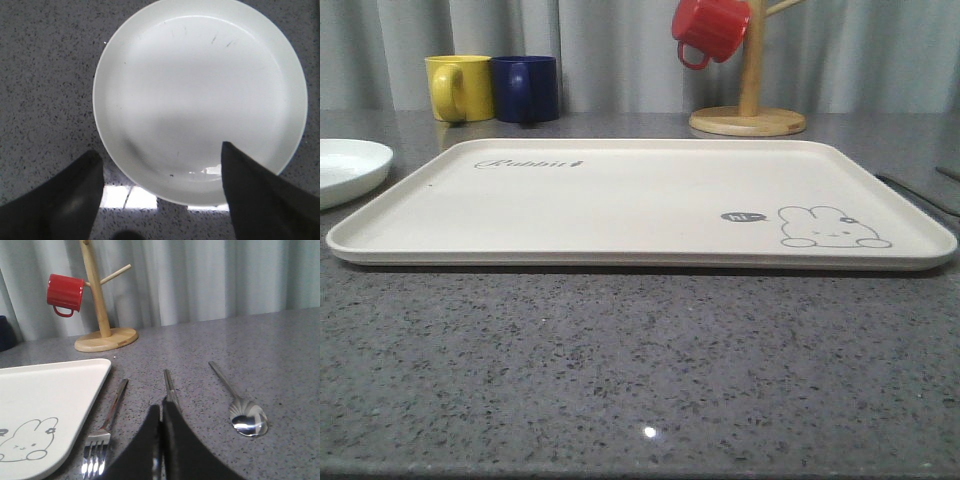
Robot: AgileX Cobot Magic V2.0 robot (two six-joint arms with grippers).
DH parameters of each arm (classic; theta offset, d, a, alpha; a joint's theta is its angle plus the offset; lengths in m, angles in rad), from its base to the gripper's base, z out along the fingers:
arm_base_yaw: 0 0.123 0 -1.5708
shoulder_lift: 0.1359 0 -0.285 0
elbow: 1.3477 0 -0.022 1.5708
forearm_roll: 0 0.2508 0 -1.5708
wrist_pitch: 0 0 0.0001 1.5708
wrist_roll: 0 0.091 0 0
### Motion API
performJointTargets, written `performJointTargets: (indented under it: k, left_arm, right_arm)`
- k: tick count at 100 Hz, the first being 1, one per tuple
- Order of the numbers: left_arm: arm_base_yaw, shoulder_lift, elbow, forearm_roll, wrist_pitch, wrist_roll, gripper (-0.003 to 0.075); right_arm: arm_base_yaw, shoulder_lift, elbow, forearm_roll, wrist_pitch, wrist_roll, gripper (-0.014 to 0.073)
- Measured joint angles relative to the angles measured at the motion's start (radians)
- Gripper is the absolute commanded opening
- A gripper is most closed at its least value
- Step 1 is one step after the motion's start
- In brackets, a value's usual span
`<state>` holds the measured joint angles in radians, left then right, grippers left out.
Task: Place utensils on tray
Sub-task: 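Move the left gripper over the white plate and lower toward its rim, then grasp the white plate rim with the left gripper and lift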
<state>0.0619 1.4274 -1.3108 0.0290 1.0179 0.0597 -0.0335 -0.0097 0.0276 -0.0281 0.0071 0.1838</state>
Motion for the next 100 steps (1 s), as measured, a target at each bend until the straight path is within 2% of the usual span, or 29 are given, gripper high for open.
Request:
performJointTargets:
  k: [21,39,100]
  left_arm:
    - [0.089,0.153,-0.130,-0.029,0.073,0.066,0.0472]
    - [0.146,0.230,-0.148,-0.075,0.092,0.105,0.0472]
    - [0.154,0.382,-0.150,-0.100,0.076,0.115,0.0456]
  right_arm:
    - [0.000,0.000,0.000,0.000,0.000,0.000,-0.0076]
    - [0.000,0.000,0.000,0.000,0.000,0.000,-0.0076]
    - [0.000,0.000,0.000,0.000,0.000,0.000,-0.0076]
